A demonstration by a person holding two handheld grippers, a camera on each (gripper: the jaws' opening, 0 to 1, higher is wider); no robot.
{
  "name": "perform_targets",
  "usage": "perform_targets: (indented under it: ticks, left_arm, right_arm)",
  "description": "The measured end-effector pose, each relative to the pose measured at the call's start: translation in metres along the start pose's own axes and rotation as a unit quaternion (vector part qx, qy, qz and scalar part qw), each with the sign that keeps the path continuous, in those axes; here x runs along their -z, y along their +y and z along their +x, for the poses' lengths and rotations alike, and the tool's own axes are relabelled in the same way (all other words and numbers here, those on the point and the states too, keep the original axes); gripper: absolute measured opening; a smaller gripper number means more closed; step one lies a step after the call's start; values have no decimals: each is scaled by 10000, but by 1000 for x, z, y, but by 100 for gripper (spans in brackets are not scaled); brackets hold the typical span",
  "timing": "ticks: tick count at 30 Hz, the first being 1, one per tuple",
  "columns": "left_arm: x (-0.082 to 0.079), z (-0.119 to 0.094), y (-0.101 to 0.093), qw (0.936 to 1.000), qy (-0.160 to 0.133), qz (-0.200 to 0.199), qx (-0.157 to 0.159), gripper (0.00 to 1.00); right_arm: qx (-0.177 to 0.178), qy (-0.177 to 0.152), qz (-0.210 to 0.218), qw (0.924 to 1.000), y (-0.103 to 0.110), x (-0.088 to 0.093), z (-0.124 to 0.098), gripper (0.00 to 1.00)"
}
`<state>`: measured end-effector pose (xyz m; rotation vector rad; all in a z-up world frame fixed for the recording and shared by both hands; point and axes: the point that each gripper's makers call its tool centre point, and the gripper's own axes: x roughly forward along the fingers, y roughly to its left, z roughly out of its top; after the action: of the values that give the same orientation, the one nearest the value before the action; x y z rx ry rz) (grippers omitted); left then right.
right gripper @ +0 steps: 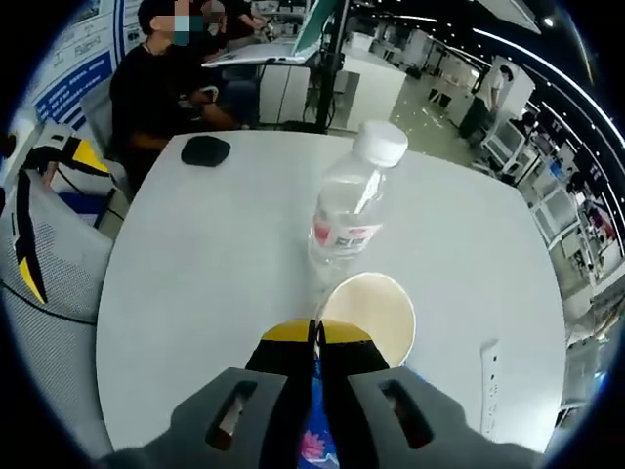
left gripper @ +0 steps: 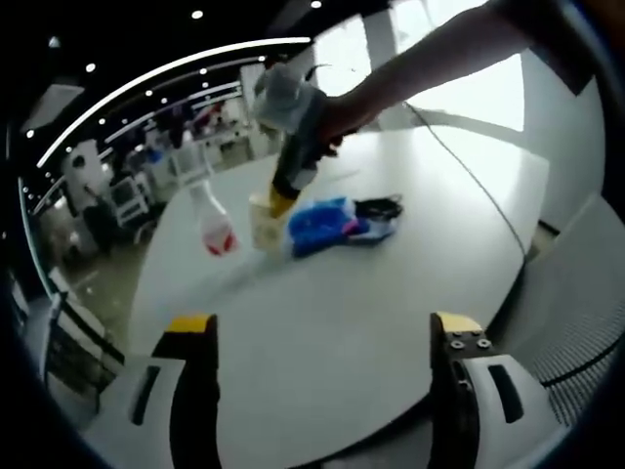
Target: Arrange the tabletop items into an orderly group along one side of the table until the central work area is clear of visible clutter.
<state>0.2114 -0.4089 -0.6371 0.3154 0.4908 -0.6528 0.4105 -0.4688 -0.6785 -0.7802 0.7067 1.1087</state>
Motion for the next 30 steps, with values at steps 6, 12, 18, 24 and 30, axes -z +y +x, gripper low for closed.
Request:
perform_targets:
  ticks: [6, 12, 18, 24, 30]
  left_arm:
    - [0, 2, 2, 10000, 27, -34, -18, 85]
    - [1, 3, 3, 10000, 46, -44, -23, 84]
    - [2, 3, 4, 9999, 72, -63, -35, 83]
    - [4, 3, 5, 9999, 105, -67, -66, 82]
    - [5, 3, 5, 9999, 132, -39, -80, 81]
  right_arm:
    - [38, 63, 3, 10000, -4, 0, 13, 0]
    - [56, 185, -74, 9998, -7, 7, 22, 1]
    - [129, 254, -195, 9994, -10, 9, 26, 2]
    - [219, 200, -331, 9990, -15, 5, 26, 5]
    - [381, 162, -465, 9981, -25, 2, 25, 10]
